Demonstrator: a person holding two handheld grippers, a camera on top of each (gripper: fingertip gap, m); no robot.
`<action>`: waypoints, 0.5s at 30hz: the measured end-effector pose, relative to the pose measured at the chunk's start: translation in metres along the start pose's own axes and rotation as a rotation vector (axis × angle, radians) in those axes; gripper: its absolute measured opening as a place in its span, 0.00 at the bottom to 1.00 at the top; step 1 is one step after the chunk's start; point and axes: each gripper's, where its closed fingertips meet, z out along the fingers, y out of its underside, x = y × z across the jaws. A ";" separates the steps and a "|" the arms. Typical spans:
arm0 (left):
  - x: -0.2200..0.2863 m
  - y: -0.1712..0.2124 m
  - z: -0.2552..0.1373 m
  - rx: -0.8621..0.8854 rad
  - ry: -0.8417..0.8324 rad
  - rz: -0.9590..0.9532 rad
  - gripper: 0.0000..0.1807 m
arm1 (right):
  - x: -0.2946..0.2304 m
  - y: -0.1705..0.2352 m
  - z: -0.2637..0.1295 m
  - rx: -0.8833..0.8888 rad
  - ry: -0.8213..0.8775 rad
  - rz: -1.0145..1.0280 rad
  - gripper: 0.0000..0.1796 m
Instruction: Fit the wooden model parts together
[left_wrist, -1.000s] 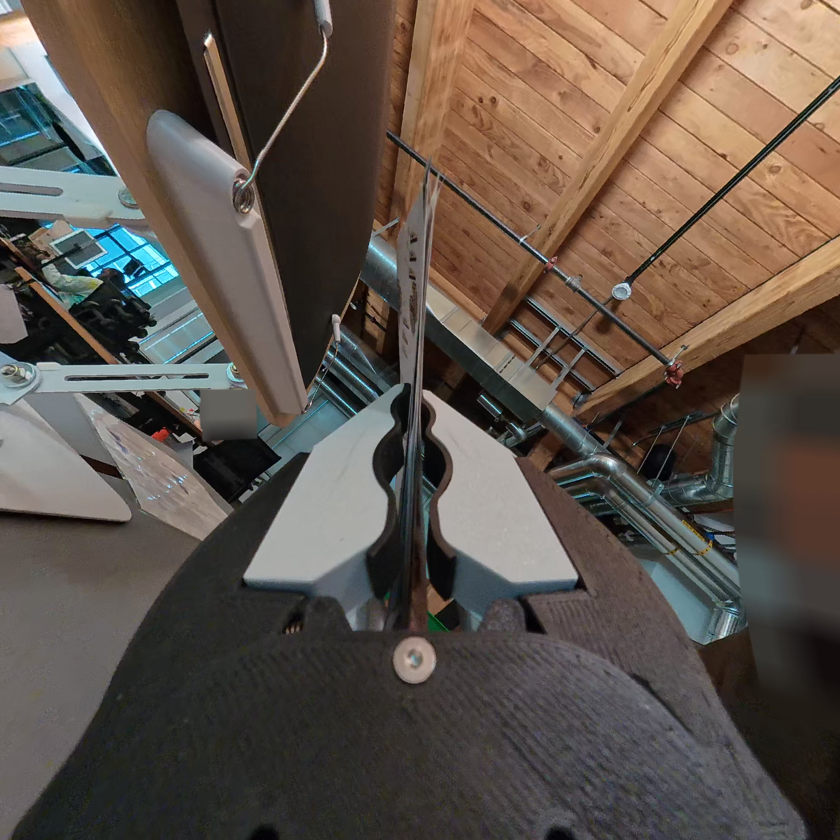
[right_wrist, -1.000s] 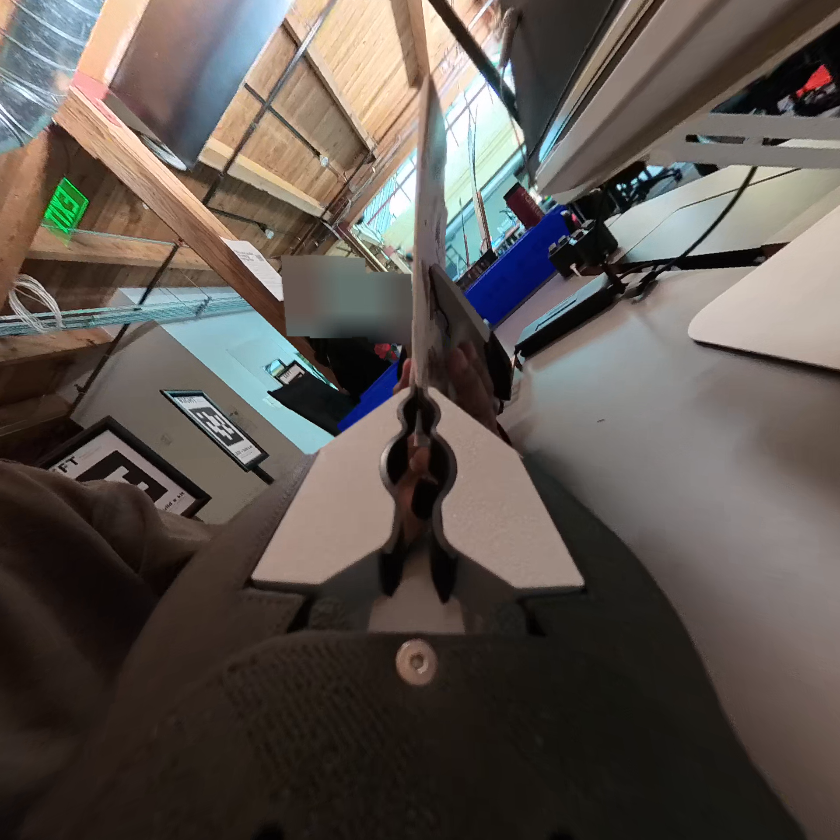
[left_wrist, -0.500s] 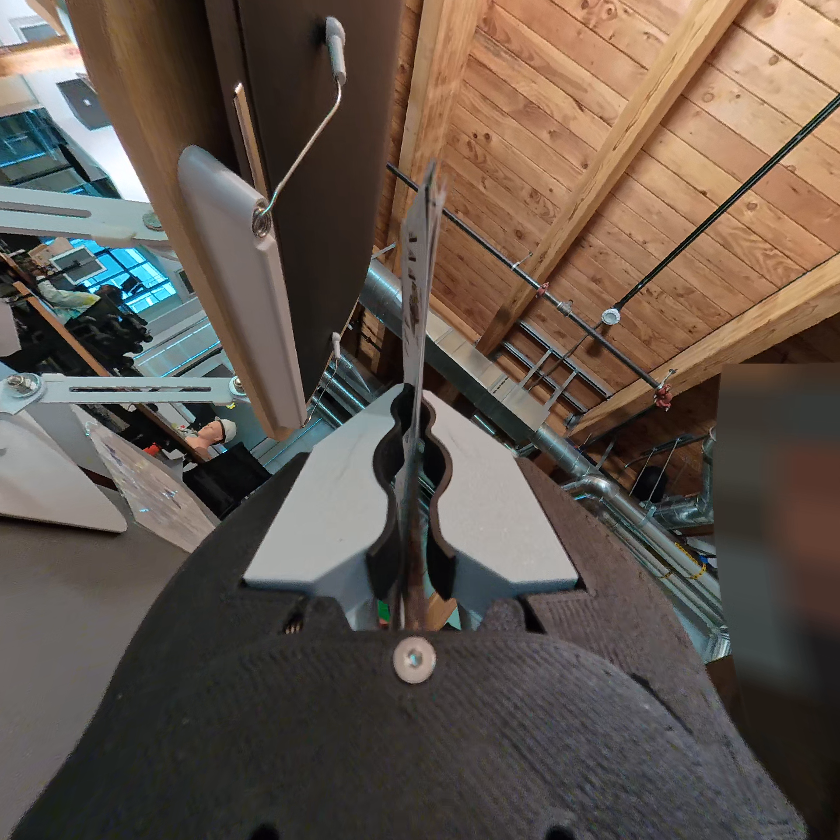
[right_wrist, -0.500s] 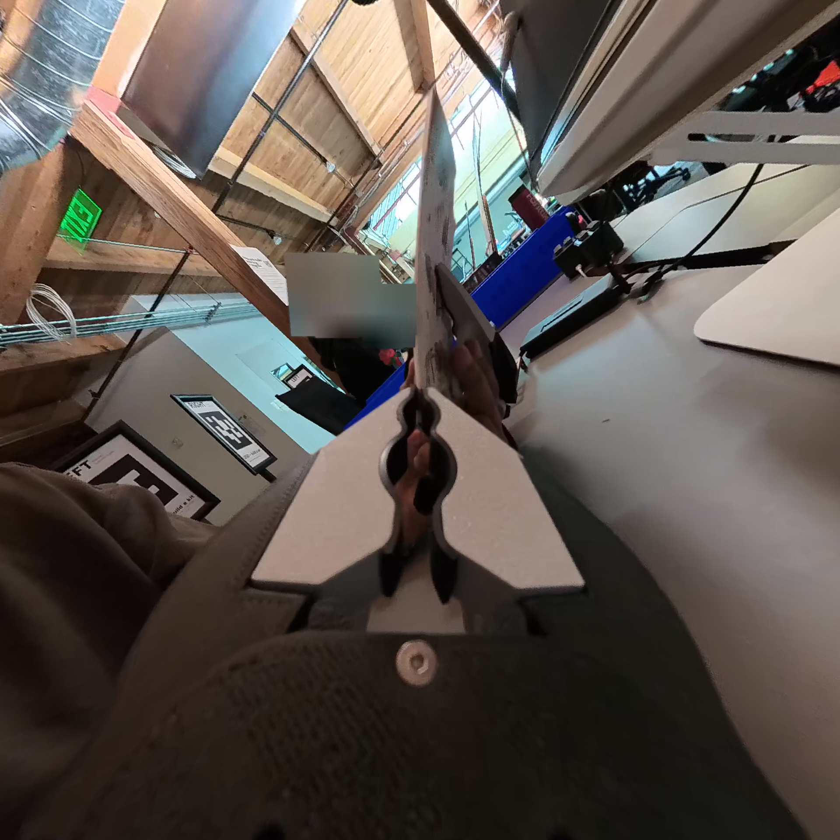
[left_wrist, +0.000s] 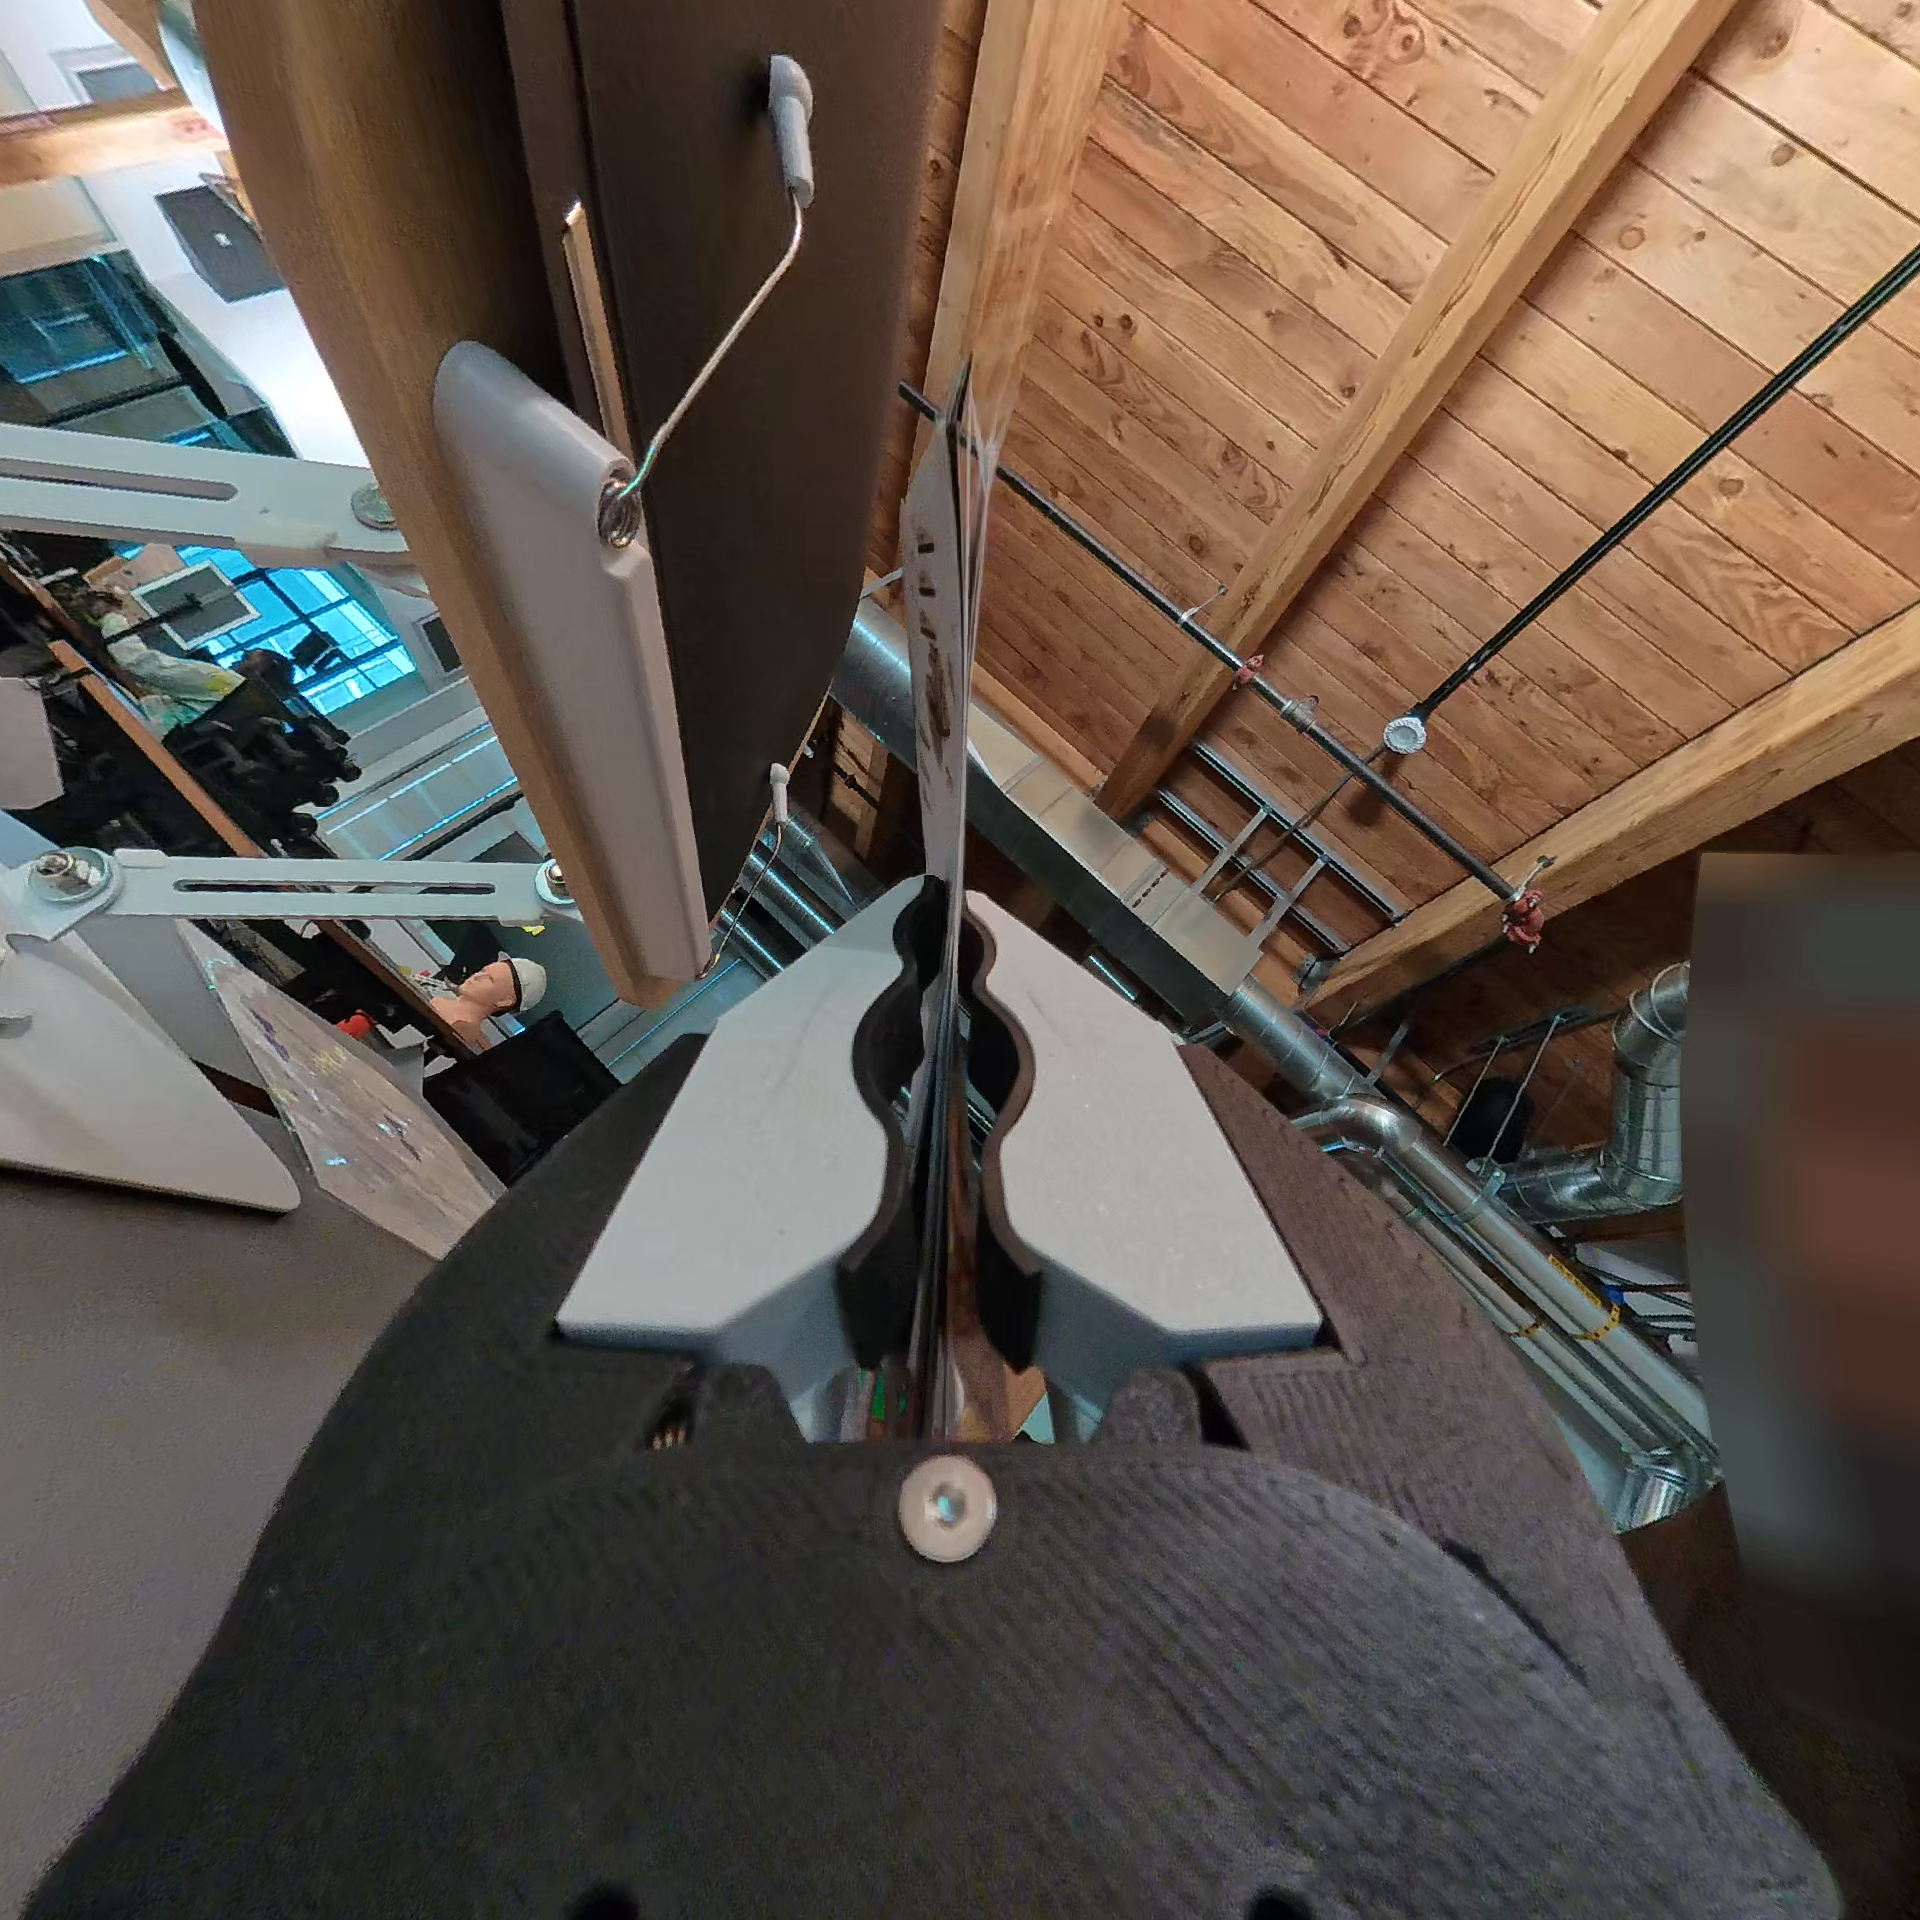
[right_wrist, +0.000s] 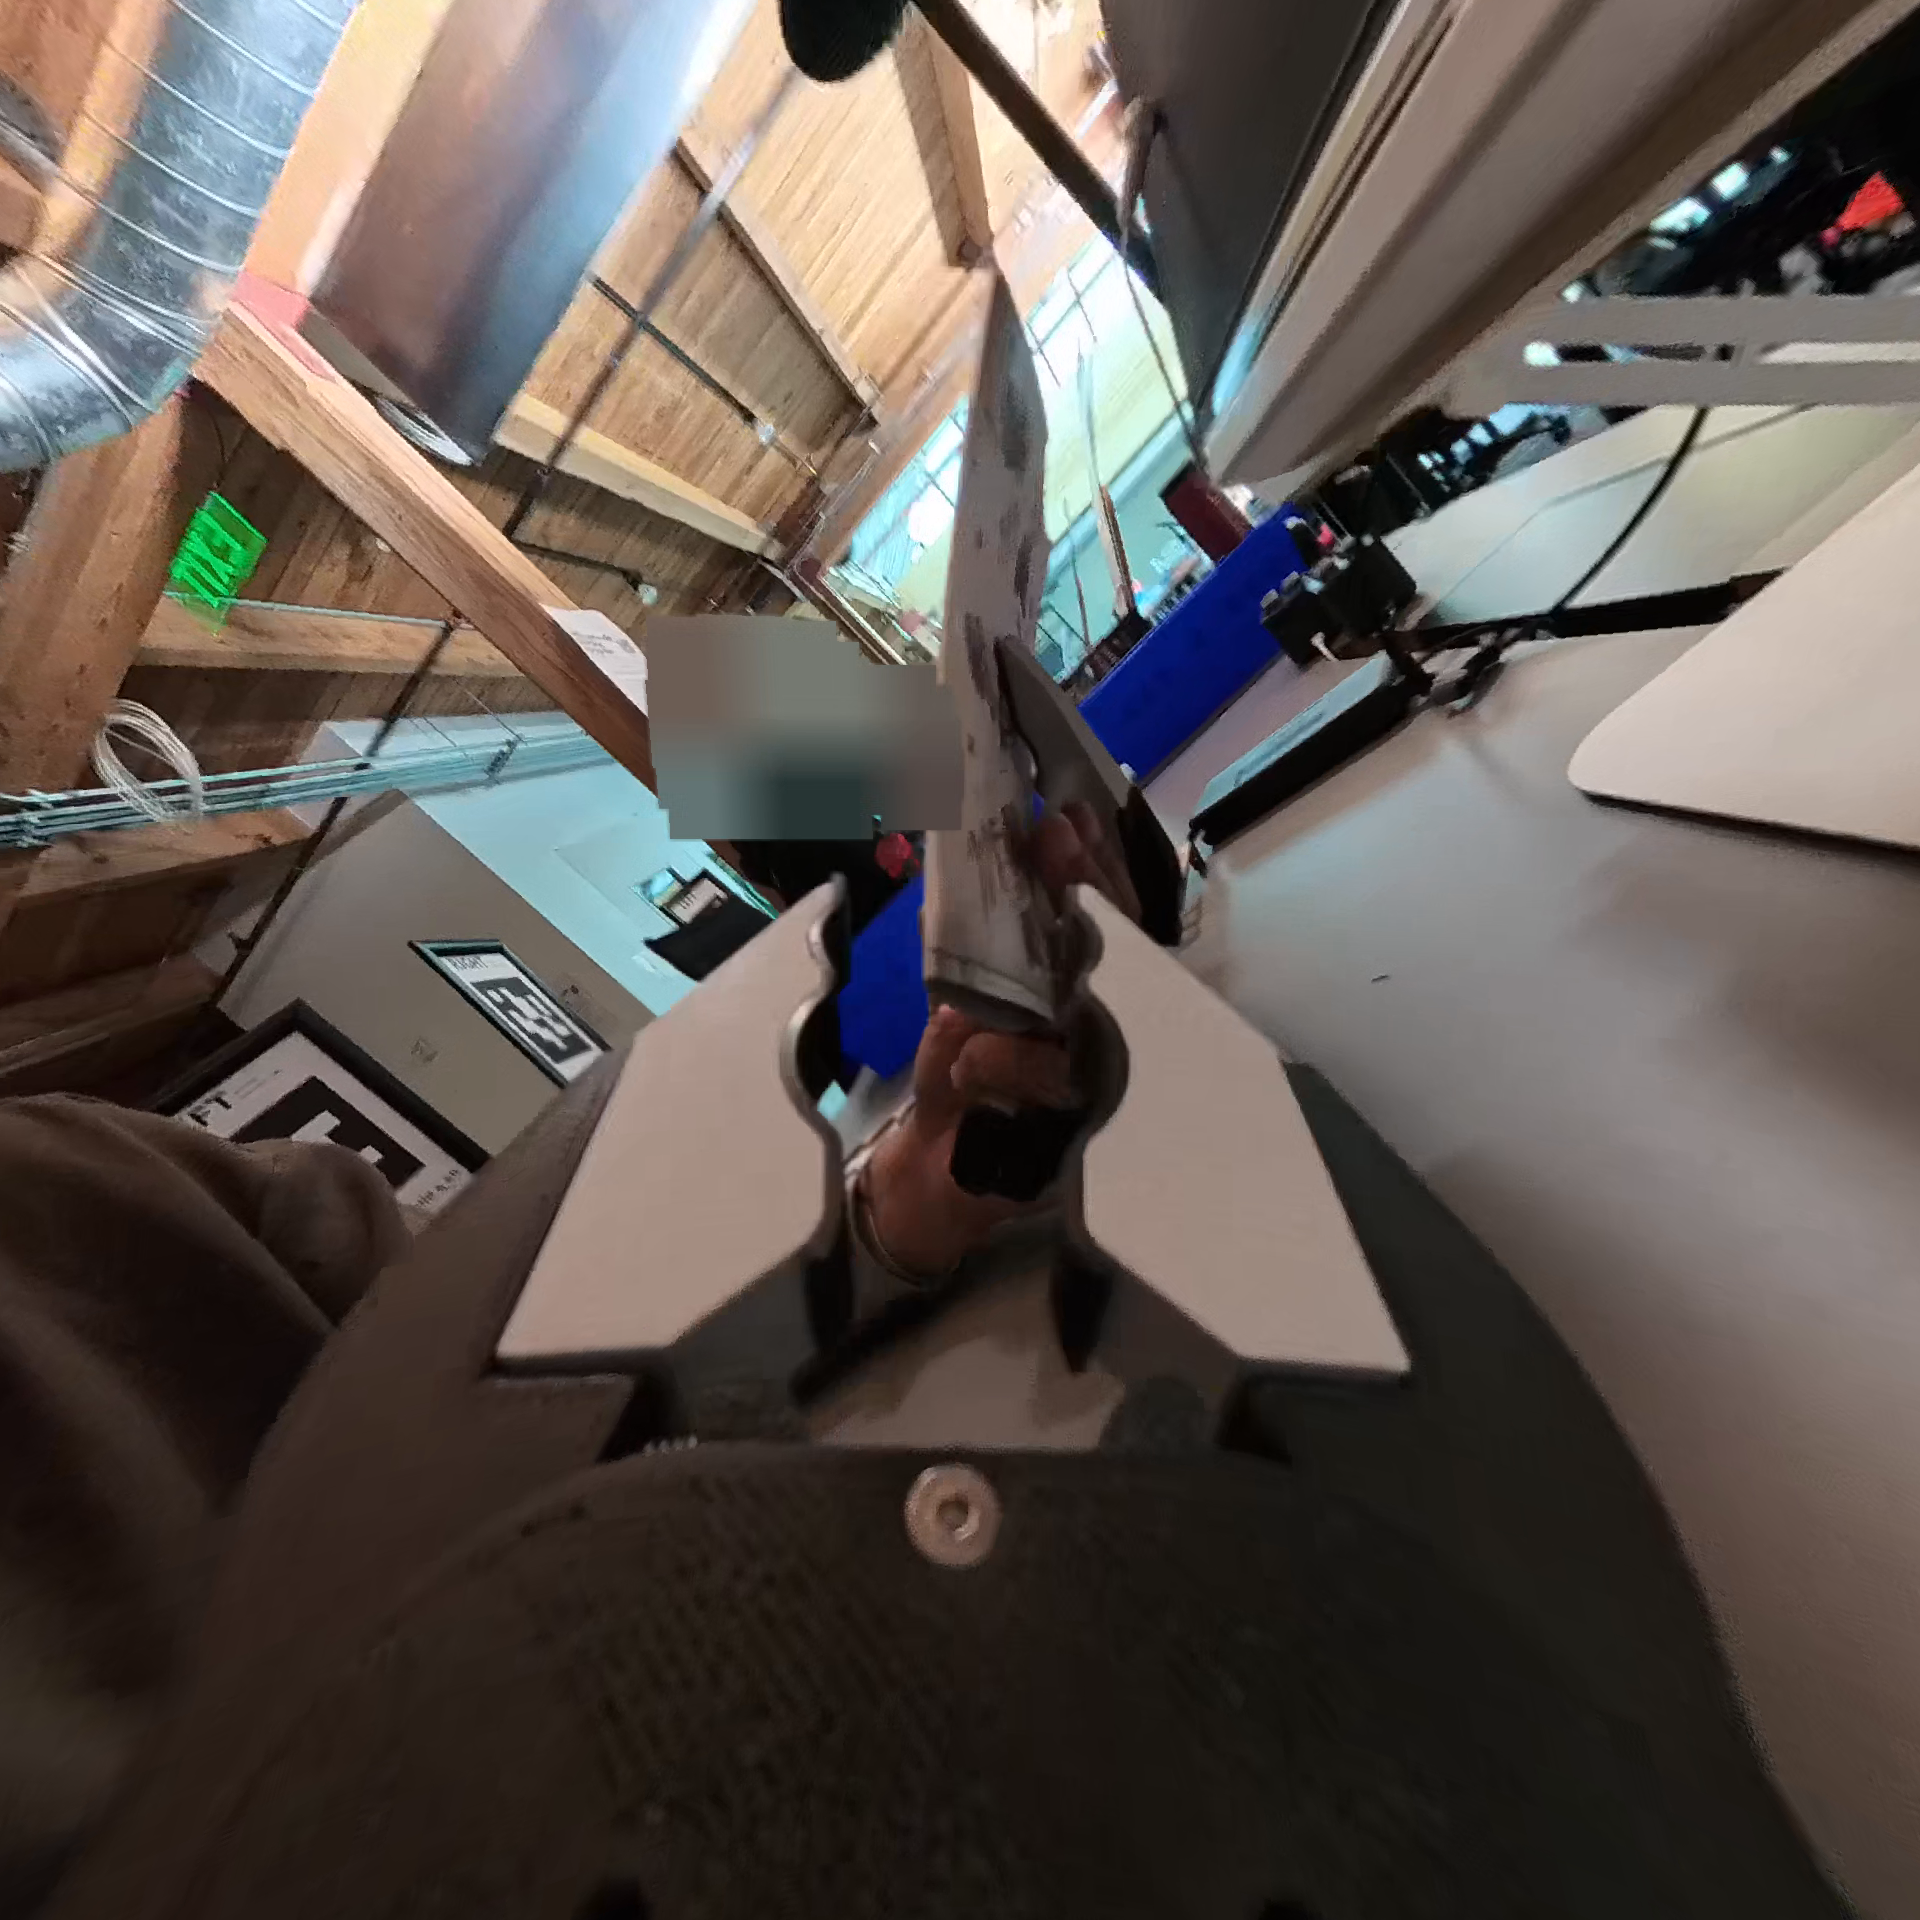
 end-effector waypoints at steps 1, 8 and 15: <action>-0.001 0.001 -0.001 -0.003 -0.005 -0.004 0.00 | -0.001 -0.005 -0.003 0.036 -0.011 -0.002 0.24; -0.026 0.006 -0.007 -0.012 -0.148 -0.055 0.00 | 0.010 -0.018 -0.014 0.025 0.415 -0.666 0.37; -0.039 -0.002 -0.008 0.034 -0.220 -0.076 0.00 | 0.026 0.009 0.005 -0.187 0.607 -1.023 0.49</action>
